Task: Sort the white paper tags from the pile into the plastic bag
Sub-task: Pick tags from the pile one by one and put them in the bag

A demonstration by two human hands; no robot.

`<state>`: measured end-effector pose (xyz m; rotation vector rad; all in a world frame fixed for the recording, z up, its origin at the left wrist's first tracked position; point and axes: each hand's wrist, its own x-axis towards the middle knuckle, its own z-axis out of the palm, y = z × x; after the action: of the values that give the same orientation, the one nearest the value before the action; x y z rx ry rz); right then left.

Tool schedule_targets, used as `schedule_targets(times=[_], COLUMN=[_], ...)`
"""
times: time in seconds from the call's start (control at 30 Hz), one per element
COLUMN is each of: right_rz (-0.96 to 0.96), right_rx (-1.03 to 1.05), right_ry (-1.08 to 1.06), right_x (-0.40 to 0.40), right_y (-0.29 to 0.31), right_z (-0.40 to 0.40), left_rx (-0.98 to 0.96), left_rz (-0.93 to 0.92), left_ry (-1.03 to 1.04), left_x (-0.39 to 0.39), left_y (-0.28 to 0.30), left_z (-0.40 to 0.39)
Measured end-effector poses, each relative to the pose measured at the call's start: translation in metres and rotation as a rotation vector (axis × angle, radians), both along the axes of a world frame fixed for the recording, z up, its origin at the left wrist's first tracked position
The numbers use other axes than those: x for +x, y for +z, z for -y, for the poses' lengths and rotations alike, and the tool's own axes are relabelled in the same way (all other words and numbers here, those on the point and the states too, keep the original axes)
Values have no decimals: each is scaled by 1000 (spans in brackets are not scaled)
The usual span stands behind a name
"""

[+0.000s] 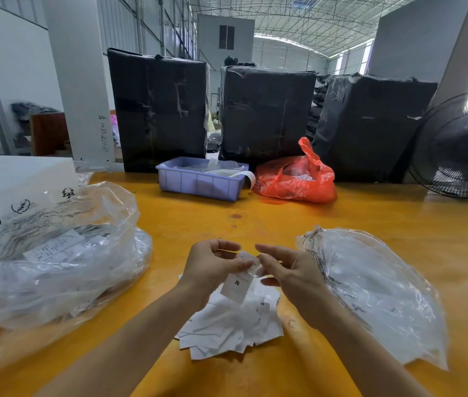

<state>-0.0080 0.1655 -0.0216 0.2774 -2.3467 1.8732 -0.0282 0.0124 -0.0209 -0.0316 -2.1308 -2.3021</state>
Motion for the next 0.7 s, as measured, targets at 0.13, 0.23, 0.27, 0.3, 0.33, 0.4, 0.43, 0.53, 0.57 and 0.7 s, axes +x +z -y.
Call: schedule_targets(times=[0.13, 0.23, 0.27, 0.3, 0.33, 0.4, 0.43, 0.53, 0.57, 0.7], right_rz=[-50, -78, -73, -56, -36, 4, 24, 85, 96, 74], right_rx=[52, -25, -83, -147, -200, -245, -255, -318, -338, -379], right_ry=[53, 8, -19, -44, -64, -92, -105, -141, -146, -158], right_x=[4, 4, 2, 1, 0, -1, -2, -5, -5, -7], right_y=[0, 1, 1, 1, 1, 2, 1, 0, -1, 0], right_z=[4, 3, 2, 1, 0, -1, -1, -2, -2, -1], left_rx=[19, 32, 29, 6, -30, -86, -98, -83, -78, -168], left_rz=[16, 18, 22, 32, 53, 119, 153, 207, 208, 152], left_ry=[17, 3, -8, -27, -57, -139, -175, -207, -204, -178], left_x=[0, 1, 1, 1, 1, 2, 2, 0, 0, 0], left_y=[-2, 0, 1, 2, 4, 7, 8, 8, 9, 15], left_z=[0, 0, 0, 0, 1, 3, 5, 12, 13, 16])
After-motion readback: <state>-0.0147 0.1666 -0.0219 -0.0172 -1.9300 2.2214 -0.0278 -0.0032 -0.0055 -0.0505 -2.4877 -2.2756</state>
